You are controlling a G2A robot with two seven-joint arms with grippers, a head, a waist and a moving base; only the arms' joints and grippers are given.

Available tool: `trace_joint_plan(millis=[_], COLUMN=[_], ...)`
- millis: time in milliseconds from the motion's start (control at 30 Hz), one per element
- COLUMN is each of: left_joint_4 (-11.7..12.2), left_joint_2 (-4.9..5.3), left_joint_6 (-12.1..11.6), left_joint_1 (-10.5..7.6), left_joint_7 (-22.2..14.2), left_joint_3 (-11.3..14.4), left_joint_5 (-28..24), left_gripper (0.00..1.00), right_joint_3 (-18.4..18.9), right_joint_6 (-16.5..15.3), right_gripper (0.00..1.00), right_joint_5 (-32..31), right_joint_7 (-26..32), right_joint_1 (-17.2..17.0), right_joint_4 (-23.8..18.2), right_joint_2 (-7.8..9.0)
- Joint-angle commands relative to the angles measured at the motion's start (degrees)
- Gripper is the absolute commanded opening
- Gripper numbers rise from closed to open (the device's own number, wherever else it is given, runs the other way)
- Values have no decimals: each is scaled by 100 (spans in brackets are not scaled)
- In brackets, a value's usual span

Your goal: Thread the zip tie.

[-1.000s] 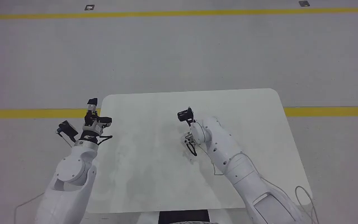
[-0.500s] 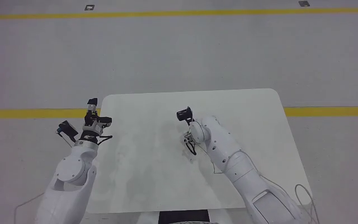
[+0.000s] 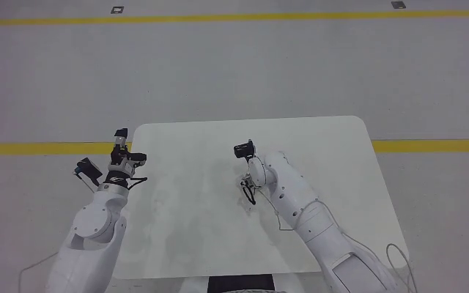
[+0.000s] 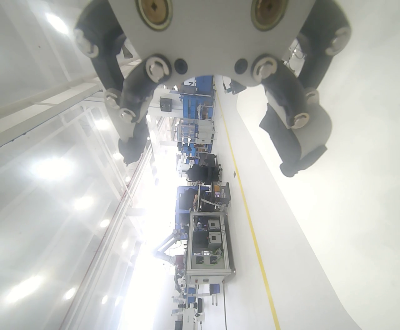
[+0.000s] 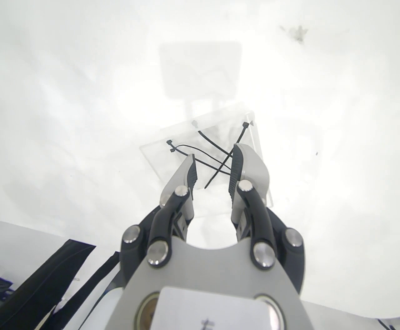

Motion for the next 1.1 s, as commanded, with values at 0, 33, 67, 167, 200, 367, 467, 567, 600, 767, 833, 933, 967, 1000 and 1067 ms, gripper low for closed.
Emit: trace_joint_plan(millis=[0, 33, 67, 167, 200, 367, 467, 567, 600, 767, 833, 933, 967, 1000, 1067], left_joint_4=[0, 0, 0, 0, 0, 0, 0, 0, 0, 0, 0, 0, 0, 0, 0], left_joint_2=[0, 0, 0, 0, 0, 0, 0, 0, 0, 0, 0, 0, 0, 0, 0], left_joint_6=[0, 0, 0, 0, 0, 0, 0, 0, 0, 0, 0, 0, 0, 0, 0], left_joint_1=[0, 0, 0, 0, 0, 0, 0, 0, 0, 0, 0, 0, 0, 0, 0], left_joint_7=[0, 0, 0, 0, 0, 0, 0, 0, 0, 0, 0, 0, 0, 0, 0], left_joint_3=[0, 0, 0, 0, 0, 0, 0, 0, 0, 0, 0, 0, 0, 0, 0], left_joint_5=[0, 0, 0, 0, 0, 0, 0, 0, 0, 0, 0, 0, 0, 0, 0], left_gripper=[100, 100, 100, 100, 100, 100, 100, 100, 100, 100, 100, 100, 100, 100, 100], right_joint_3=[-9, -23, -31, -66, -81, -142, -144, -112, -97, -61, -49, -32, -23, -17, -7], right_joint_6=[60, 86, 107, 151, 164, 295, 342, 382, 387, 423, 456, 492, 502, 506, 497], right_gripper=[21, 20, 20, 19, 18, 18, 20, 22, 22, 22, 22, 22, 22, 22, 21], right_joint_5=[42, 60, 79, 127, 128, 108, 128, 164, 163, 79, 34, -5, -11, -17, -10], right_joint_7=[-8, -19, -31, -86, -105, -178, -185, -200, -194, -101, -43, 17, 39, 57, 75], right_joint_1=[28, 52, 68, 124, 141, 215, 237, 224, 207, 135, 106, 76, 65, 60, 53], right_joint_4=[88, 143, 185, 323, 365, 518, 546, 465, 425, 260, 202, 141, 122, 115, 128], right_joint_2=[-13, -23, -31, -55, -62, -97, -108, -109, -105, -83, -75, -67, -65, -63, -62])
